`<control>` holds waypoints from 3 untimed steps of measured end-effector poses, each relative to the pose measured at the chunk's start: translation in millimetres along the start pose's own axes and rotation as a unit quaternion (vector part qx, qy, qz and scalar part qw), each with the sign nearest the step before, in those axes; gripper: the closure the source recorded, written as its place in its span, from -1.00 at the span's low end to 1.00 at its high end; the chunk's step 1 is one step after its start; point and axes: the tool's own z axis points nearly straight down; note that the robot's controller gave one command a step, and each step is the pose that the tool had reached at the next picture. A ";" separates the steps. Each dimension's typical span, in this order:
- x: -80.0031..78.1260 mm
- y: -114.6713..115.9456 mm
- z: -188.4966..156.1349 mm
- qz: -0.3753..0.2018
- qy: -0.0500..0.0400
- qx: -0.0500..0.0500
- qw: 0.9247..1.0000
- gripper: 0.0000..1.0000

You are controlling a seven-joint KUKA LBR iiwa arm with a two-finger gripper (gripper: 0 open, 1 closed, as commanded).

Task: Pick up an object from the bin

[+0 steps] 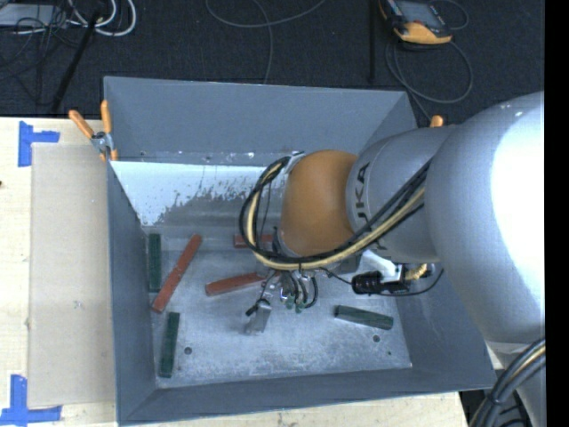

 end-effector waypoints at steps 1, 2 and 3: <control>-12.1 20.0 5.5 -0.118 -0.004 -0.002 0.993 -1.00; -12.1 19.2 5.4 -0.116 -0.003 -0.002 0.993 1.00; -17.1 23.0 -140.7 -0.092 -0.007 -0.003 0.996 1.00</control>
Offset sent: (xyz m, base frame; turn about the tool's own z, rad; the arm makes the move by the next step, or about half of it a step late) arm 0.0167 0.0147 -0.0056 -0.2354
